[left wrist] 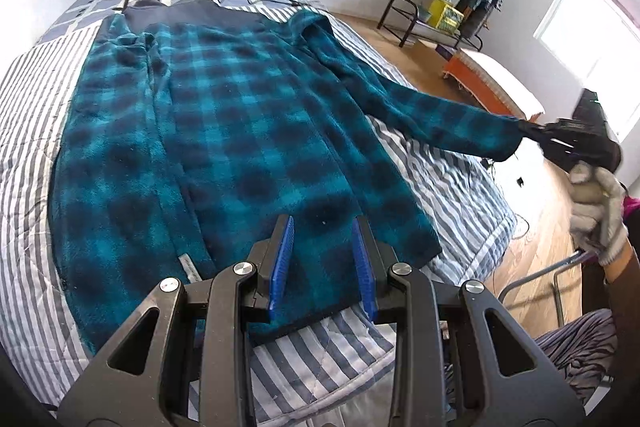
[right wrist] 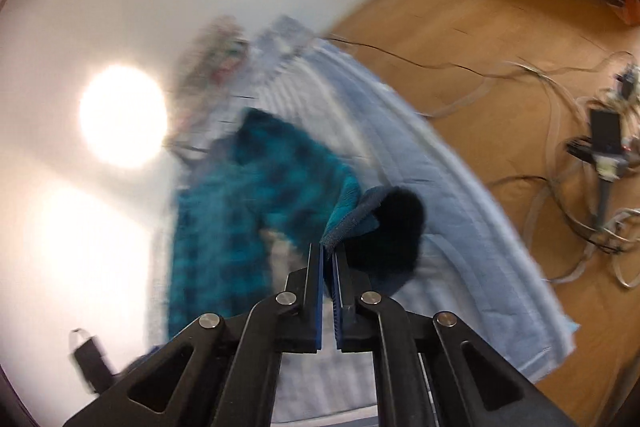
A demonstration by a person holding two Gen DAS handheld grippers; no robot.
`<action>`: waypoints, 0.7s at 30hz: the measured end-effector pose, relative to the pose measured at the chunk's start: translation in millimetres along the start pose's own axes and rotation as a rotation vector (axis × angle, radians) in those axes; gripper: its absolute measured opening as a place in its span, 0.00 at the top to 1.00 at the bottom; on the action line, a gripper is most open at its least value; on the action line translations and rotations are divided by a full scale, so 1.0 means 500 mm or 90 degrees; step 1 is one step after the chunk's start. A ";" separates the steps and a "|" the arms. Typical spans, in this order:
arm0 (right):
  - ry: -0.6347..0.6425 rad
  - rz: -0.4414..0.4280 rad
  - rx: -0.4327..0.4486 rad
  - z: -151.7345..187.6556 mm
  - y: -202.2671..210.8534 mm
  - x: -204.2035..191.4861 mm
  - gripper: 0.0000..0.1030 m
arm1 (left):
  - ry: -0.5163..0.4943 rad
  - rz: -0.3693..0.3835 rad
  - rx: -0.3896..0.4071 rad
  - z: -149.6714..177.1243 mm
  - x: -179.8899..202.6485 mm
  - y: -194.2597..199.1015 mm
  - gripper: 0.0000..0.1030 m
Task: Fold large clothes
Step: 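Lift the held sleeve with the right tool and lay it across the shirt back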
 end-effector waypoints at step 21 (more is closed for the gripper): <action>0.222 -0.127 -0.353 0.407 -0.229 -0.340 0.75 | 0.082 0.031 0.015 -0.010 -0.049 0.028 0.71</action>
Point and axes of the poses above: each gripper's, at about its wrist camera, not at the fingertips, and y roughly against the way its jaws point, x to its right, z to its underside, the point moved 3 cm from there along -y, roughly the way its jaws point, and after that the axes turned 4 degrees about x, right-handed, at the moved point
